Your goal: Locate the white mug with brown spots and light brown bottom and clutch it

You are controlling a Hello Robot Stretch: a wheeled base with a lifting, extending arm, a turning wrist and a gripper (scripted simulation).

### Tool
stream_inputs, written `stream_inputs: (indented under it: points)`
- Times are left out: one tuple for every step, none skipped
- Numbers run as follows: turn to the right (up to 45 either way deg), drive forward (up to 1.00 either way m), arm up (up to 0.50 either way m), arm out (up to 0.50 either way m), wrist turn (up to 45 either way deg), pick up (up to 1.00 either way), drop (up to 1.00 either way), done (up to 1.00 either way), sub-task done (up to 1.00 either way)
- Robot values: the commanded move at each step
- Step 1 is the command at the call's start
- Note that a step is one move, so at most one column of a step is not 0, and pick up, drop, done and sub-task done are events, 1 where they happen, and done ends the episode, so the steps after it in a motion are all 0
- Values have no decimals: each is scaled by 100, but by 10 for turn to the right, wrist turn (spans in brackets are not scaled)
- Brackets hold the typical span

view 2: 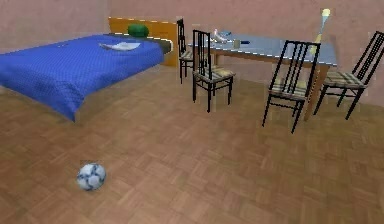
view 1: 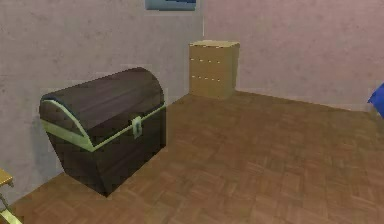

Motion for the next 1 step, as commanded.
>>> stream_inputs:
  points:
    - [0,40,0,0,0,0,0,0,0]
